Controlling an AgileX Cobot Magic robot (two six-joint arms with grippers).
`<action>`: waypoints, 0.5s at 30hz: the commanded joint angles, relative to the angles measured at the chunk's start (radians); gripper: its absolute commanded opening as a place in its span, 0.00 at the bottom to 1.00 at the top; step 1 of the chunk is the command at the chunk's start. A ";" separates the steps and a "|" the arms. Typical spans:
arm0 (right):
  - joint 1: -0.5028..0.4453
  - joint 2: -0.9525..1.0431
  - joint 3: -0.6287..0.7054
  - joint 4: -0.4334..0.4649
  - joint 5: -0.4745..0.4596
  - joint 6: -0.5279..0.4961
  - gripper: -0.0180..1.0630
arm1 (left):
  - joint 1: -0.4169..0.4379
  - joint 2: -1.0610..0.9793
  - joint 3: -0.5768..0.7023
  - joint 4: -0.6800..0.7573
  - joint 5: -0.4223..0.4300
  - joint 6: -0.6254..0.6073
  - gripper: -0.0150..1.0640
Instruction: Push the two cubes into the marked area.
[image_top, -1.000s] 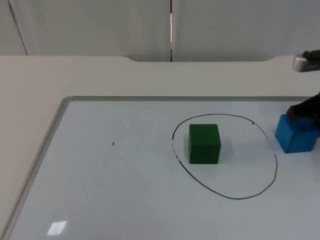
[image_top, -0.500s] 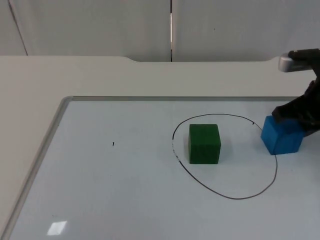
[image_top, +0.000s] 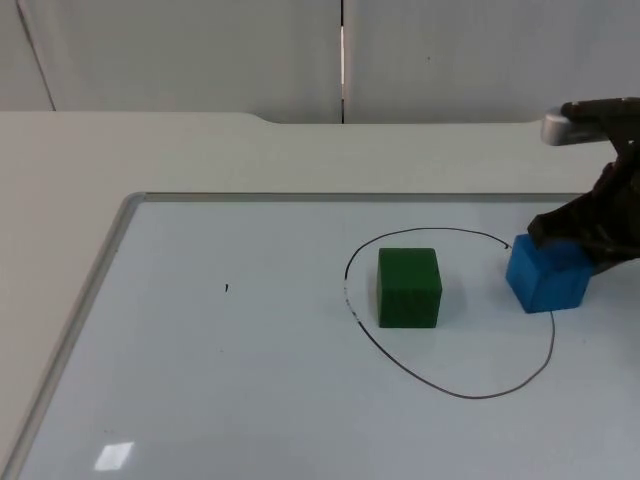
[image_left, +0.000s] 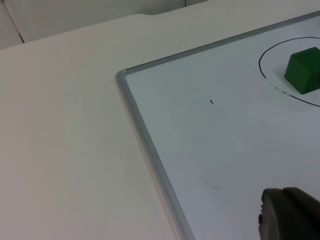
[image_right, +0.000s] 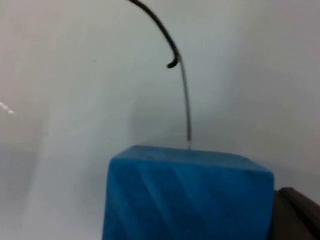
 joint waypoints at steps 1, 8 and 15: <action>0.012 -0.006 -0.006 0.001 -0.006 -0.011 0.02 | 0.000 -0.005 0.004 0.005 -0.010 -0.007 0.01; 0.013 -0.006 -0.006 0.009 -0.010 -0.007 0.02 | 0.000 -0.005 0.004 0.005 -0.010 -0.007 0.01; 0.016 -0.006 -0.006 0.056 -0.018 0.011 0.02 | 0.000 -0.005 0.004 0.005 -0.010 -0.007 0.01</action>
